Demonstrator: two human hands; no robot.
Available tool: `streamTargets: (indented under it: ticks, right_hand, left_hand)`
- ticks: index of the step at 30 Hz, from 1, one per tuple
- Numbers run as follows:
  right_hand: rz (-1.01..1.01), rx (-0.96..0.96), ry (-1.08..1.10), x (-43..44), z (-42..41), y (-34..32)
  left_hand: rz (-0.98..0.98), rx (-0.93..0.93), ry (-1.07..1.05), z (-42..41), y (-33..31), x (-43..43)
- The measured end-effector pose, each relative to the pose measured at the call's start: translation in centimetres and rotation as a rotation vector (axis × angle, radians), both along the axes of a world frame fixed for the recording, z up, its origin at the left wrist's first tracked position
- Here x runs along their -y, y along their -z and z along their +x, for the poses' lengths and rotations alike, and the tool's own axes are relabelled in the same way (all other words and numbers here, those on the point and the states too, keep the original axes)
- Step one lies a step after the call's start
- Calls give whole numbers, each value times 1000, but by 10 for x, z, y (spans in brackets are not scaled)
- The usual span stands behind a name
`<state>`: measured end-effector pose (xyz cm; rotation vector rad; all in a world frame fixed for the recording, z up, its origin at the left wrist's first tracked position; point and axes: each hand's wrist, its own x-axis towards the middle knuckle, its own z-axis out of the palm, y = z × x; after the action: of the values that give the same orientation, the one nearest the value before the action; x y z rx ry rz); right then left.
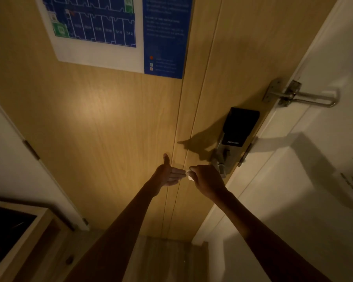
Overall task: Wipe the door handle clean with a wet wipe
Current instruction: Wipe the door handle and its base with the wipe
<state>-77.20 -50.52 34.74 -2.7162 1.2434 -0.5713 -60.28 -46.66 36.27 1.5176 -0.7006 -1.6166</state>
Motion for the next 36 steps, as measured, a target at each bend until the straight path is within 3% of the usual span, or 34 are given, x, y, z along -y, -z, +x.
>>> streamTargets:
  ticks: [9, 16, 26, 32, 36]
  right_hand:
    - [-98, -159, -67, 8, -32, 0]
    - [-138, -70, -14, -4, -9, 10]
    - [-263, -101, 50, -3, -13, 22]
    - [-203, -36, 89, -2, -25, 30]
    - [-124, -12, 4, 1, -8, 19]
  left_hand:
    - [0, -28, 27, -7, 0, 2]
    - [-5, -21, 28, -9, 2, 3]
    - [-48, 40, 51, -5, 0, 9]
    - [-72, 58, 41, -5, 3, 8]
    - [-52, 31, 21, -5, 5, 11]
